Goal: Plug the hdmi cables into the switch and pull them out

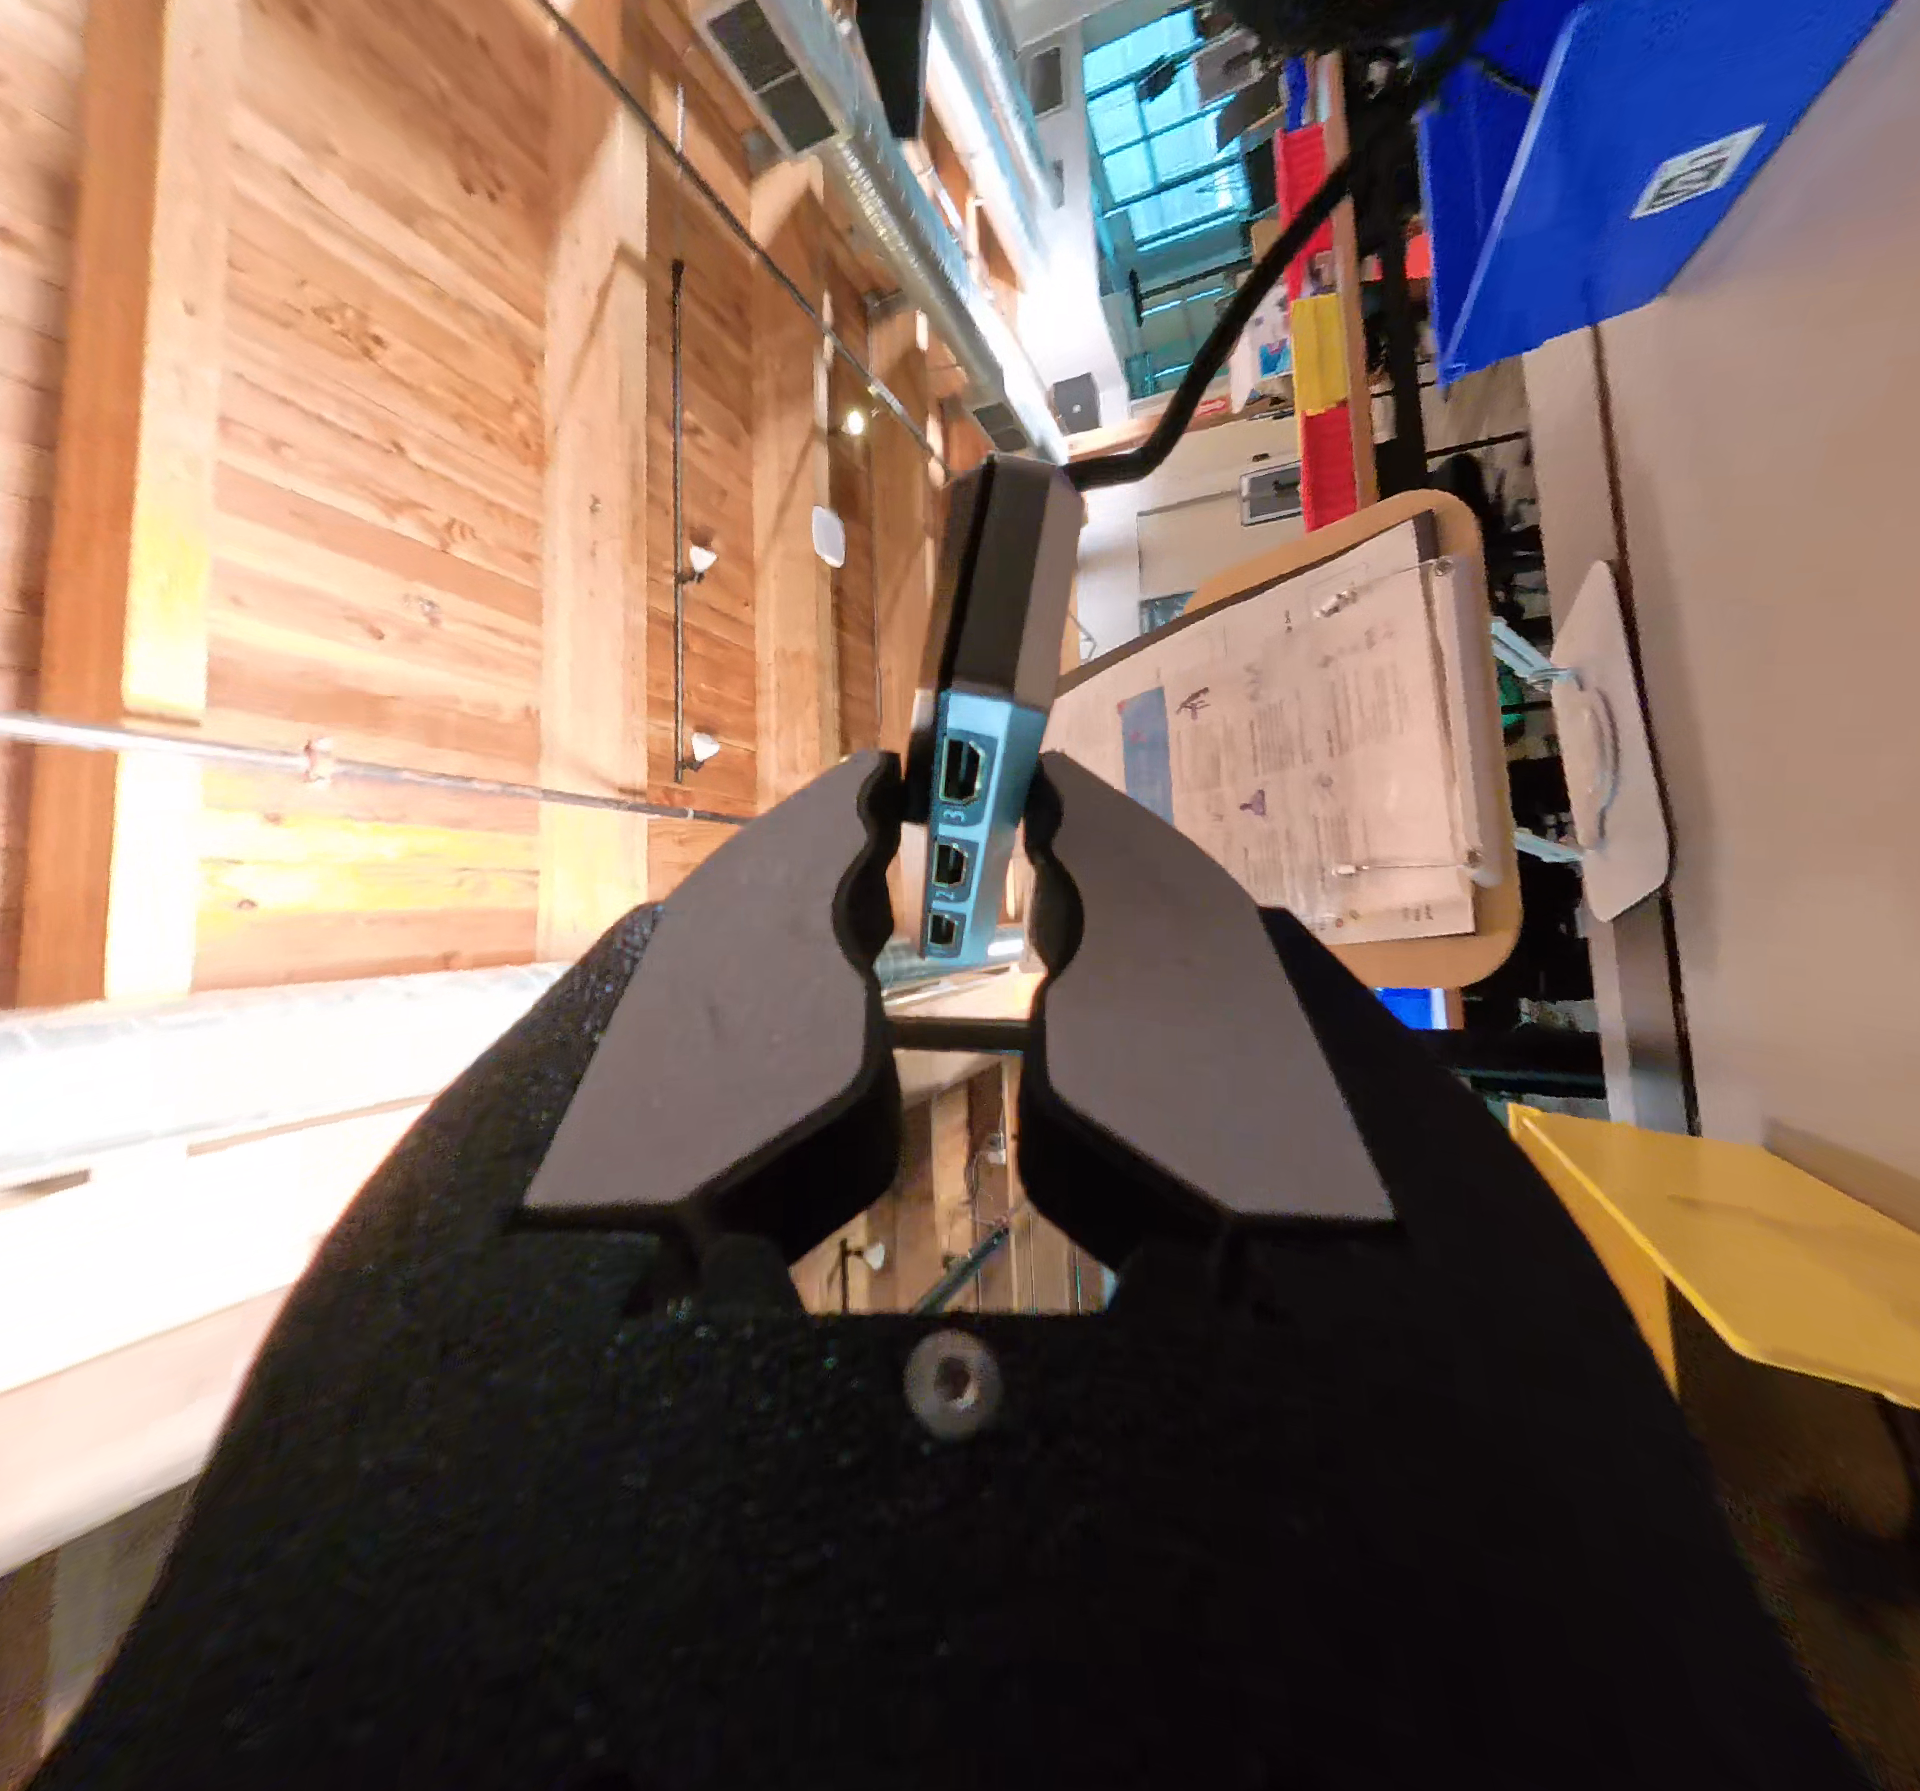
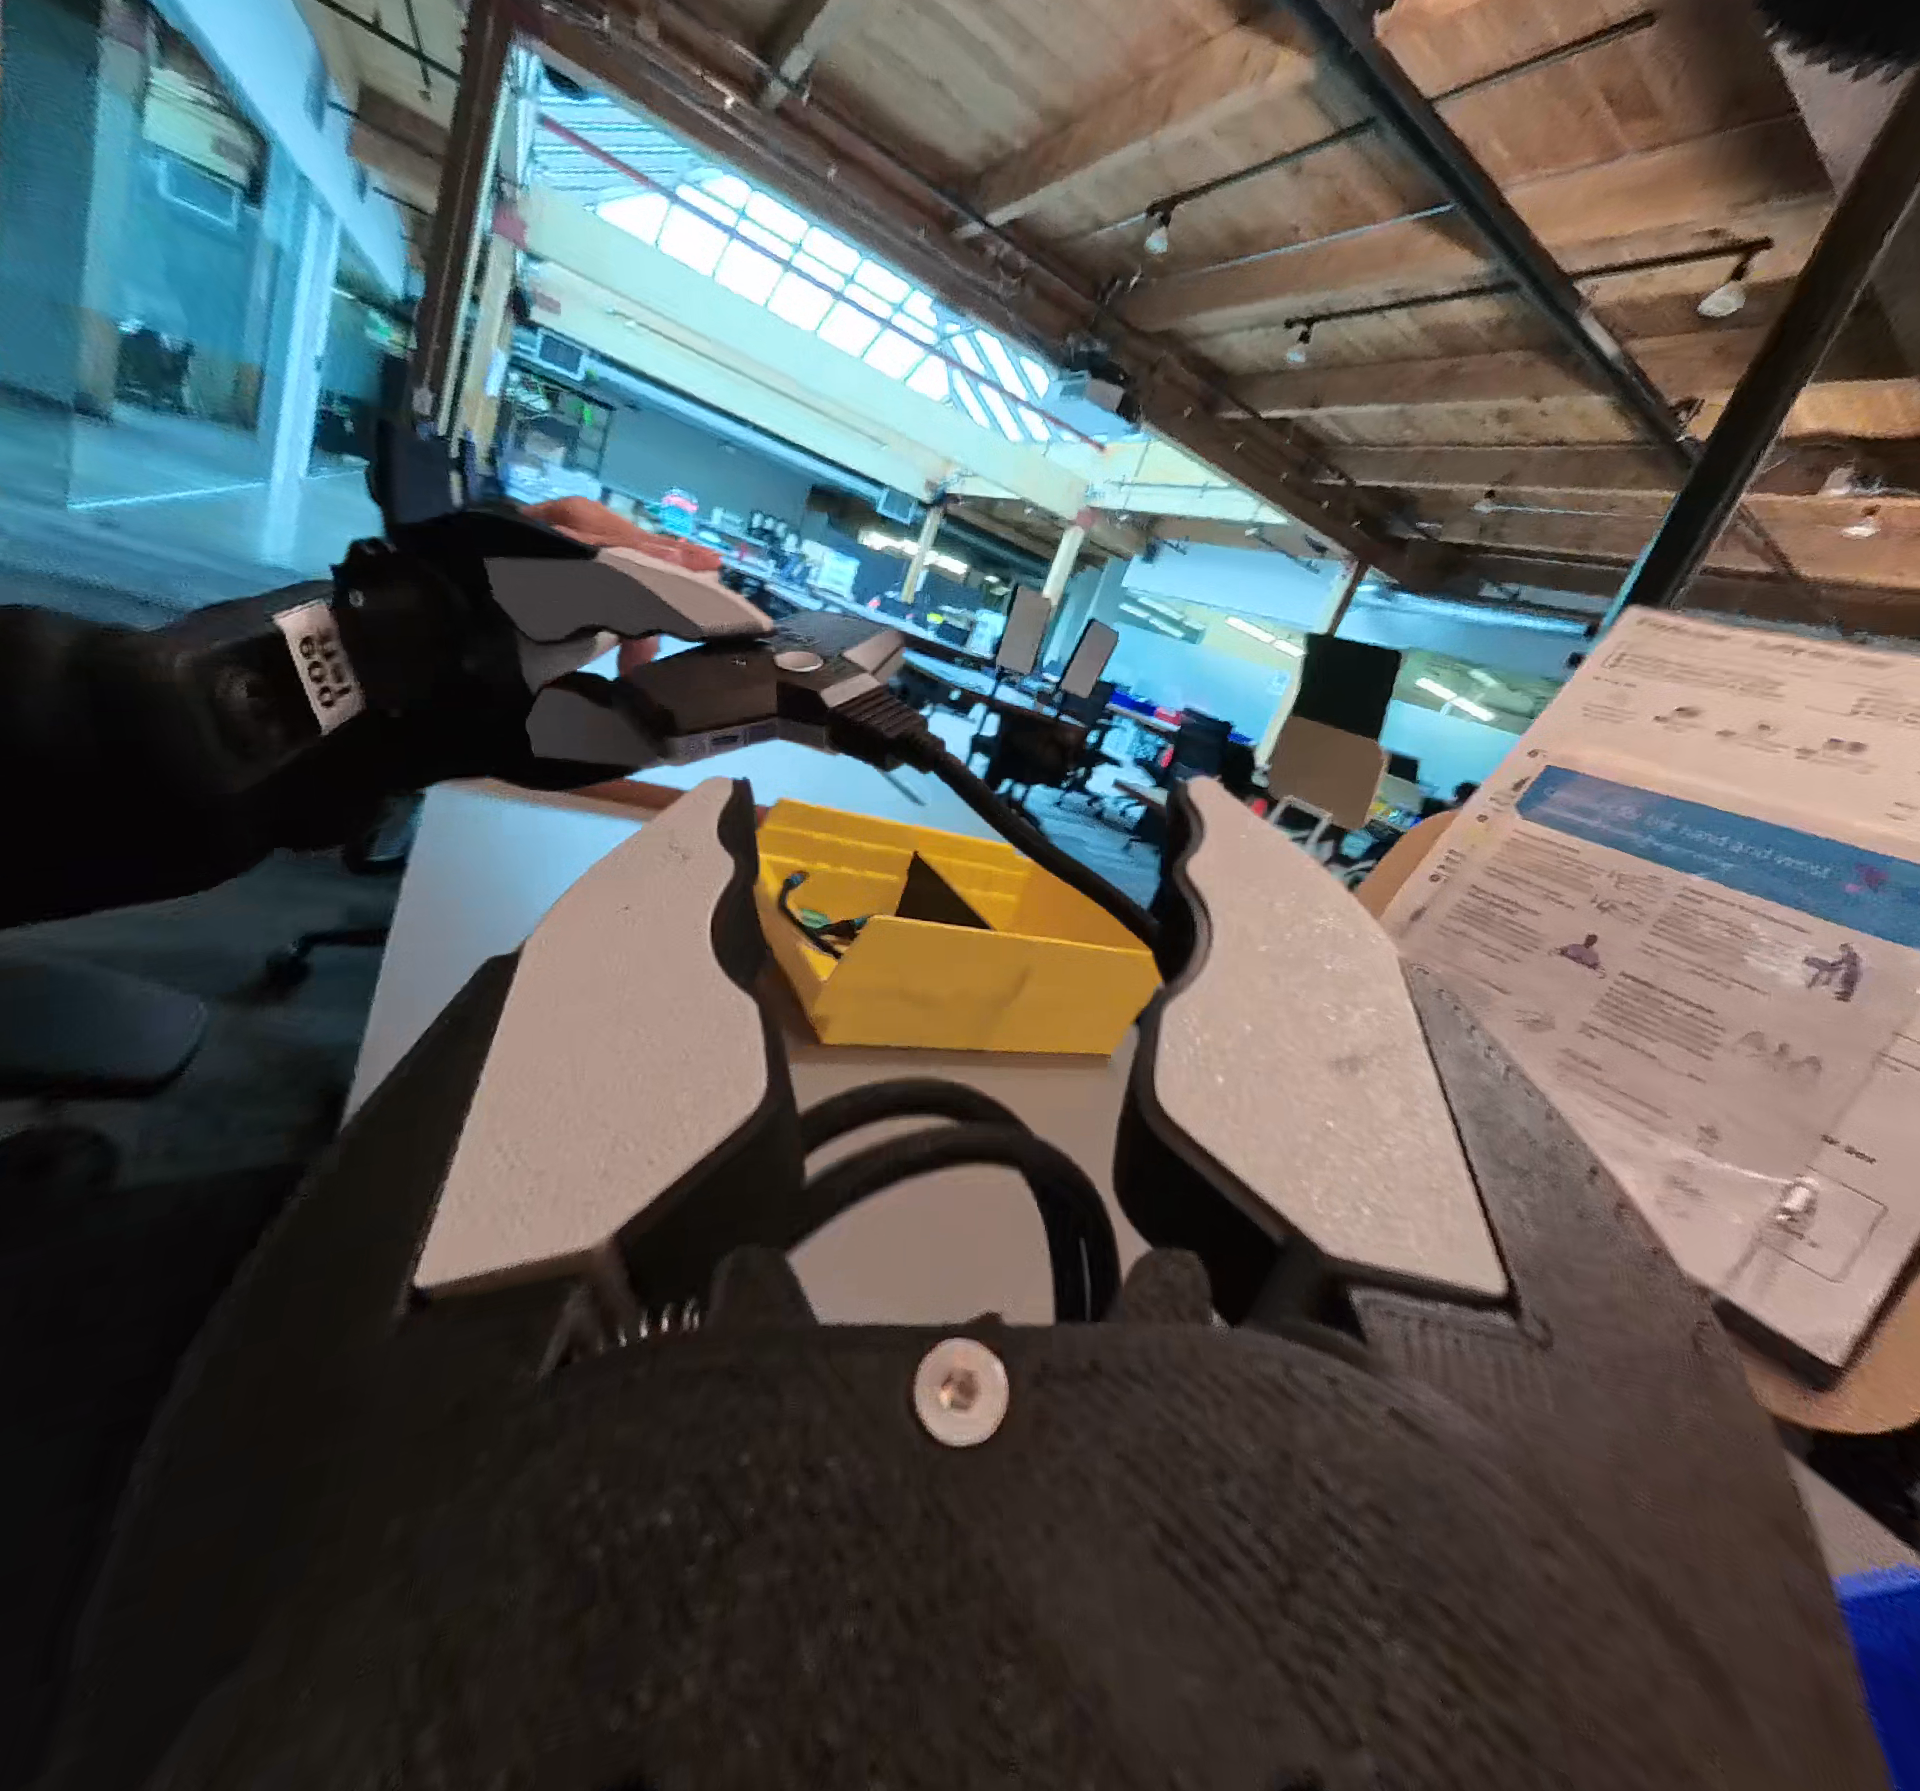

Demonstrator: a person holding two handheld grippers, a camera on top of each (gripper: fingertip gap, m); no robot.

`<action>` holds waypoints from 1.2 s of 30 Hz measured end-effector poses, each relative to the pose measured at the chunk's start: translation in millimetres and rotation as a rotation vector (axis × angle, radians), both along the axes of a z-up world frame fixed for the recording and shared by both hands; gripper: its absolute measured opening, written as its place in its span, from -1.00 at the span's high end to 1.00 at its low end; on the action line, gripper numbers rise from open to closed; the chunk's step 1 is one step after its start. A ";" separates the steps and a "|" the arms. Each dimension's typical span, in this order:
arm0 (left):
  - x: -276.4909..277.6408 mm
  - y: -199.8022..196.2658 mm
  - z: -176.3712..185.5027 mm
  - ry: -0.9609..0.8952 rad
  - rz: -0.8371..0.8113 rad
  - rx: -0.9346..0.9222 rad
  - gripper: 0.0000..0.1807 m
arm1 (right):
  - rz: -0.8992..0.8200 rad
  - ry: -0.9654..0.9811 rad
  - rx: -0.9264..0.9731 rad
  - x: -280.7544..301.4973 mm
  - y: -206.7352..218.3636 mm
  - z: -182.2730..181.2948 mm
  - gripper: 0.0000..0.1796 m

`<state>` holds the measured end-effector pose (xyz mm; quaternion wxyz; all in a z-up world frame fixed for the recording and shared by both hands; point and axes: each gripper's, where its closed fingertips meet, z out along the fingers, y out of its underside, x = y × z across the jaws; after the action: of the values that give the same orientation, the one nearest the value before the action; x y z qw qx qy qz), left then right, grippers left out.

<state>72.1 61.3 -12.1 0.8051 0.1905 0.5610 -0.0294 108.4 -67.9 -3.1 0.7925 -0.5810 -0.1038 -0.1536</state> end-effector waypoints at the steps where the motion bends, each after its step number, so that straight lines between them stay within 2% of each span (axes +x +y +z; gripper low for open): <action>1: 1.1 -2.4 -4.7 0.017 -0.011 0.021 0.76 | 0.022 0.002 -0.033 -1.3 4.0 -7.1 0.15; 5: 3.2 -20.2 -31.8 0.093 -0.083 0.097 0.75 | -0.037 -0.118 -0.210 4.9 18.6 -40.1 0.16; 7: 2.1 -31.6 -39.0 0.111 -0.127 0.097 0.75 | 0.038 -0.120 -0.246 -3.4 24.8 -52.6 0.25; 9: -0.5 -41.2 -38.0 0.109 -0.176 0.073 0.75 | 0.149 -0.084 -0.261 -14.3 31.5 -62.7 0.26; 14: -3.3 -54.3 -41.4 0.116 -0.238 0.066 0.76 | 0.301 0.000 -0.141 -23.4 31.2 -54.8 0.47; 19: -5.9 -59.0 -47.6 0.085 -0.253 0.091 0.75 | 0.340 0.059 -0.082 -17.4 26.0 -52.7 0.57; 21: -6.3 -59.9 -48.9 0.083 -0.255 0.096 0.76 | 0.335 0.028 -0.090 -18.2 24.7 -54.2 0.57; 25: -9.7 -65.3 -50.7 0.093 -0.277 0.119 0.76 | 0.180 -0.091 -0.134 -7.6 19.2 -51.0 0.48; 28: -11.8 -69.6 -50.2 0.103 -0.304 0.120 0.75 | 0.316 -0.037 -0.257 -22.8 19.0 -68.0 0.48; 30: -10.3 -71.6 -51.7 0.103 -0.308 0.136 0.76 | 0.296 -0.071 -0.215 -20.7 23.1 -67.3 0.56; 36: -9.0 -66.3 -48.5 0.106 -0.312 0.100 0.75 | 0.439 -0.019 -0.154 -34.8 25.8 -67.6 0.75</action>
<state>63.2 -5.0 -60.6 0.7495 0.3131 0.5672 -0.1362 73.6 -42.1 -70.7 0.7591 -0.6019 -0.2467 0.0251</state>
